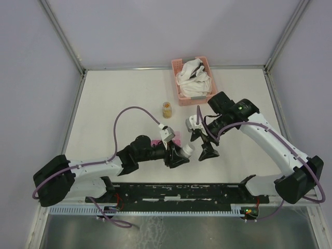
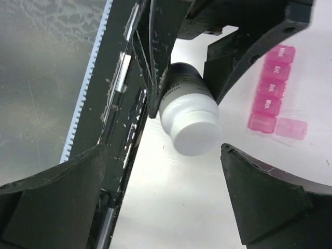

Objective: Sort the pills into containers

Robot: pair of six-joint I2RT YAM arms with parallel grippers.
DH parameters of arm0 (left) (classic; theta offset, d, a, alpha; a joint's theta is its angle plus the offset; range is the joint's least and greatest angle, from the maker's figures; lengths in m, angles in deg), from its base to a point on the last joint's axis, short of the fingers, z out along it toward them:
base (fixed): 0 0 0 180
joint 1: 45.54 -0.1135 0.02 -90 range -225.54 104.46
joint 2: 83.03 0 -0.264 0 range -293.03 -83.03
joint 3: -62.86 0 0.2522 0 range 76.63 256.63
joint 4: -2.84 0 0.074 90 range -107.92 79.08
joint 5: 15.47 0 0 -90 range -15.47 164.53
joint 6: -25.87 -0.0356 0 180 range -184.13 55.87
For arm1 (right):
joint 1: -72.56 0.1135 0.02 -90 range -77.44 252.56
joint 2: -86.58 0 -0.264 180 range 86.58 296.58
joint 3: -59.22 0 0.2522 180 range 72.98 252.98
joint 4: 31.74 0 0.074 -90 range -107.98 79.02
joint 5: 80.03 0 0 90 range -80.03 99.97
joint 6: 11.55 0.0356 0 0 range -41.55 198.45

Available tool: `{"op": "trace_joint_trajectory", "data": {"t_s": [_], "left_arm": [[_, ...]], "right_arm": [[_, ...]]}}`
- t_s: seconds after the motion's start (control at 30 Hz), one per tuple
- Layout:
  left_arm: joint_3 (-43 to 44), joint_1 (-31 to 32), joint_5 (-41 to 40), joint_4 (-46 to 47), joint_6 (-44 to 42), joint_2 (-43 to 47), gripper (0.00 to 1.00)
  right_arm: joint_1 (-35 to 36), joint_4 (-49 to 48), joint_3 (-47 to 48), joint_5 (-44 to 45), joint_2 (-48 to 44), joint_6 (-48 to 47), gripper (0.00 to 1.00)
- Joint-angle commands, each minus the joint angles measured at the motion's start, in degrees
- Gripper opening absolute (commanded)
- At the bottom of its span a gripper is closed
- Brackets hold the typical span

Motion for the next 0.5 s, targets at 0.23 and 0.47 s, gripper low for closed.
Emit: {"op": "trace_joint_trajectory", "data": {"t_s": [0.23, 0.47], "left_arm": [[-2.00, 8.27, -29.67, -5.04, -8.71, 7.59, 0.03], [-1.61, 11.65, -37.06, -4.93, -10.86, 7.57, 0.03]], "right_arm": [[-1.43, -18.90, 5.47, -0.47, 5.74, 51.83, 1.00], [-2.43, -12.86, 7.98, -3.78, 14.10, 51.72, 0.99]]}}
